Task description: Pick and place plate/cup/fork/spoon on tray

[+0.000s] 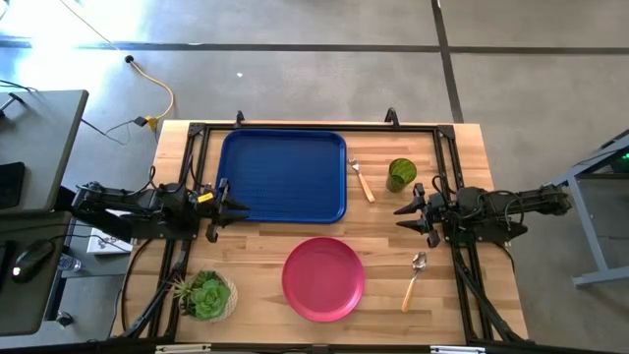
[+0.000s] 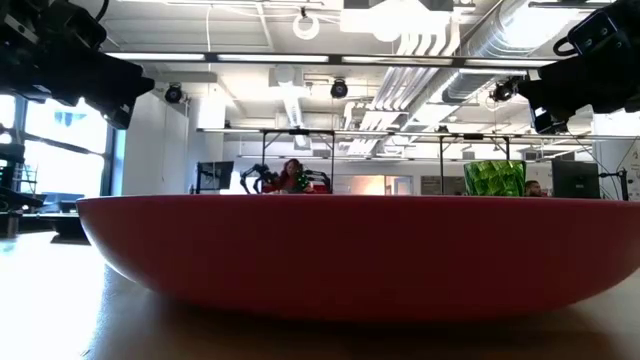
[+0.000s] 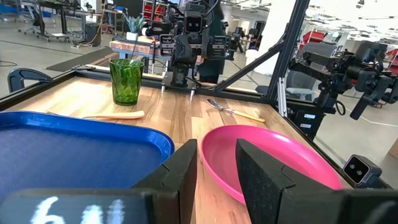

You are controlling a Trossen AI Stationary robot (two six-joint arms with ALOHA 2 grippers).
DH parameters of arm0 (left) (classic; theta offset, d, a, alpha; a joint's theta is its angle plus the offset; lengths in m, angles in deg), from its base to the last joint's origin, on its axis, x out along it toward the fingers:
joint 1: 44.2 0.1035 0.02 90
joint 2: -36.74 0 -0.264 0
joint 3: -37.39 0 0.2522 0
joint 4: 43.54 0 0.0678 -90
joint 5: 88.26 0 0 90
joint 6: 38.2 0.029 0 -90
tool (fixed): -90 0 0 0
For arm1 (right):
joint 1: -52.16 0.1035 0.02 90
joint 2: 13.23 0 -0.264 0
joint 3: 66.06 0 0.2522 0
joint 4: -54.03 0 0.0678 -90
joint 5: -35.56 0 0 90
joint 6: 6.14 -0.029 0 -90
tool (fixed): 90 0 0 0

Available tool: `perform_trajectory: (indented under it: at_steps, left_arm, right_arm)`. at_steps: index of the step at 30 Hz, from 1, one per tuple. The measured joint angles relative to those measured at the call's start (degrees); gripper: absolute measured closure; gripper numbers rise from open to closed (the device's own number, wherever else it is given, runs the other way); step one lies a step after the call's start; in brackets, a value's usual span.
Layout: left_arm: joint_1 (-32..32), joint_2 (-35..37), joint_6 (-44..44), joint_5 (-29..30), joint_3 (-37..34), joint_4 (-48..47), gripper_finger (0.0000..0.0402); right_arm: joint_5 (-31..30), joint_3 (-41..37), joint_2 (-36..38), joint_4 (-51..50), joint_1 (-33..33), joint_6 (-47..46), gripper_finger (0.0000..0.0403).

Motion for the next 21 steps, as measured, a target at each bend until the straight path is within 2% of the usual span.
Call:
perform_trajectory:
  at_steps: [17, 21]
  left_arm:
    - [0.00, -0.01, -0.16, 0.01, 0.00, 0.00, 0.0303]
    - [0.00, 0.00, -3.39, 0.00, 0.00, 0.00, 0.0303]
  right_arm:
    - [0.01, 0.00, 0.00, 0.00, 0.01, 0.00, 0.0265]
    - [0.01, 0.00, 0.00, 0.00, 0.00, 0.00, 0.0265]
